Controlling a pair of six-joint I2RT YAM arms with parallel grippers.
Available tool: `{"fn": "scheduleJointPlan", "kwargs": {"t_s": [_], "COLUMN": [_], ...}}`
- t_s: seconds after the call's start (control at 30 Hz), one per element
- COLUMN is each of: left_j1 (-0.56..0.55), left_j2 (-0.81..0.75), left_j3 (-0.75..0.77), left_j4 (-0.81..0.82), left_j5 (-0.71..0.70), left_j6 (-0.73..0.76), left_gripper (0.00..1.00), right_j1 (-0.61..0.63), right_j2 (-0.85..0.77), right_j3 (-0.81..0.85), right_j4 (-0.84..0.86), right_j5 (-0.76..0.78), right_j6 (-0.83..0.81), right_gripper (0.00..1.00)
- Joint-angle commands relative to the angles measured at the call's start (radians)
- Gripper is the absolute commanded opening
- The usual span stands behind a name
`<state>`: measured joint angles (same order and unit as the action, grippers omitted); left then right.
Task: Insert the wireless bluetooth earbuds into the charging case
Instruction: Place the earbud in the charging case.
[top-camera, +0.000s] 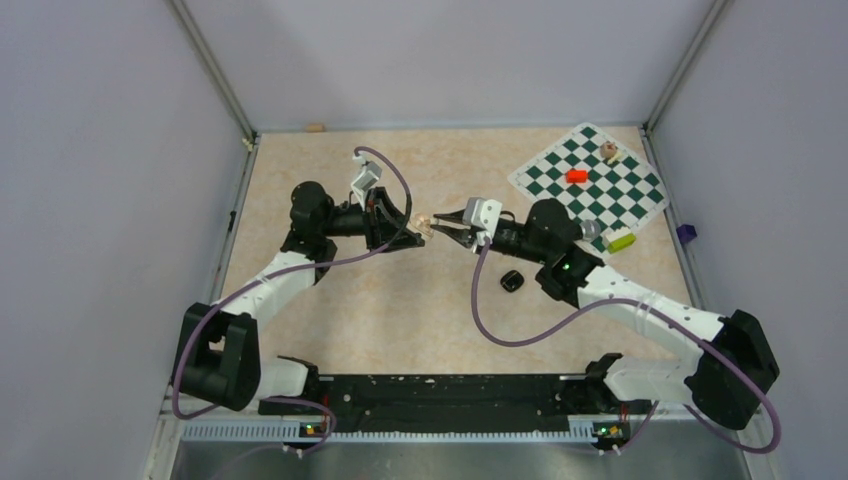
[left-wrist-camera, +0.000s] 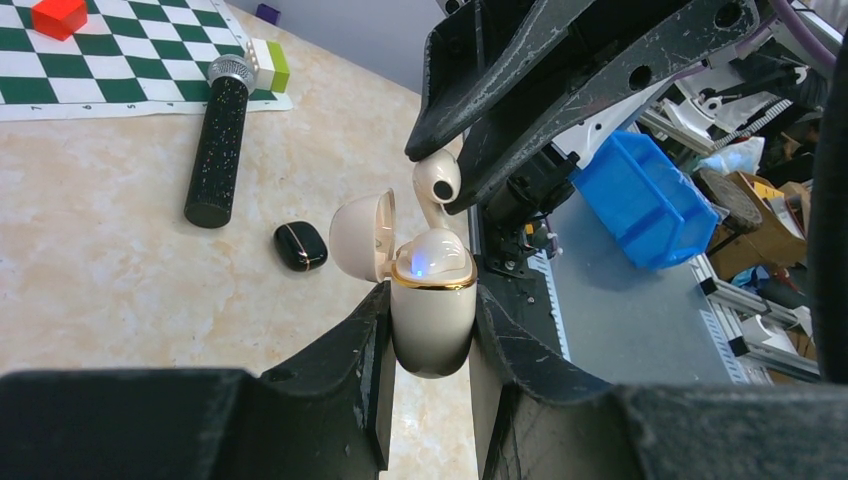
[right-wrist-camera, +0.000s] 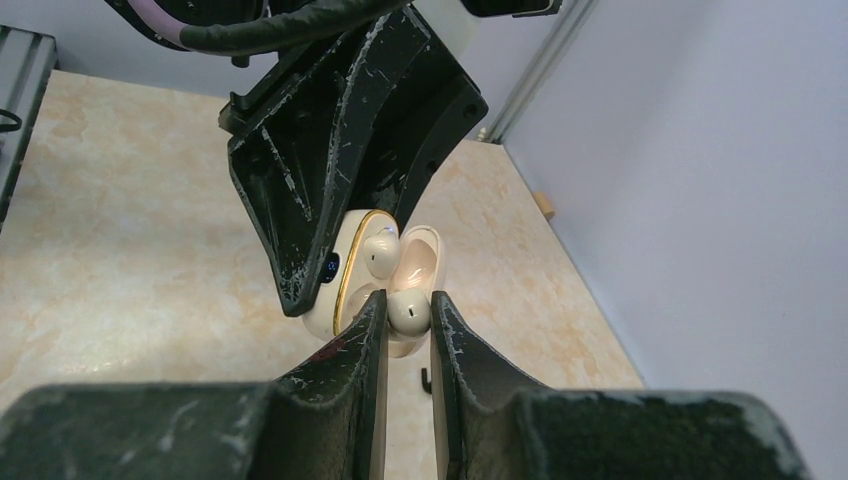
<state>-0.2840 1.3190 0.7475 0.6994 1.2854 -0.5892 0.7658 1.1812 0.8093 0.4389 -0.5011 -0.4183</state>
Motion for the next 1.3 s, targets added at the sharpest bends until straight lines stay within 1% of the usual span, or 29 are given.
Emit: {"fn": "scheduleJointPlan", "kwargs": {"t_s": [0.0, 0.3, 0.53, 0.7, 0.83, 0.97, 1.07, 1.27], "left_j1": [-0.004, -0.004, -0.003, 0.001, 0.013, 0.03, 0.034, 0.034], "left_j2": [-0.025, -0.028, -0.04, -0.043, -0.049, -0.058, -0.062, -0.048], "left_j3": [0.007, 0.005, -0.001, -0.005, -0.011, -0.037, -0.044, -0.05], "left_j4": [0.047, 0.053, 0.053, 0.053, 0.064, 0.148, 0.172, 0.189], "left_j5": [-0.007, -0.006, -0.012, -0.024, -0.053, -0.105, -0.133, -0.168], "left_j6": [-0.004, -0.005, 0.002, 0.009, 0.003, -0.055, -0.079, -0.11], "left_gripper": [0.0, 0.0, 0.0, 0.0, 0.0, 0.0, 0.0, 0.0], "right_j1": [0.025, 0.039, 0.043, 0.043, 0.043, 0.043, 0.043, 0.076], "right_j2": [0.008, 0.025, 0.025, 0.015, 0.015, 0.023, 0.033, 0.058], "right_j3": [-0.005, -0.023, -0.033, -0.019, 0.006, 0.026, 0.038, 0.034], "right_j4": [0.049, 0.085, 0.087, 0.048, 0.013, 0.027, 0.038, 0.054], "right_j5": [-0.01, 0.036, 0.026, -0.012, -0.025, 0.031, 0.089, 0.117], "right_j6": [-0.008, -0.019, -0.036, -0.021, 0.033, 0.127, 0.168, 0.114], "right_gripper": [0.11, 0.1, 0.1, 0.1, 0.1, 0.09, 0.09, 0.09]}}
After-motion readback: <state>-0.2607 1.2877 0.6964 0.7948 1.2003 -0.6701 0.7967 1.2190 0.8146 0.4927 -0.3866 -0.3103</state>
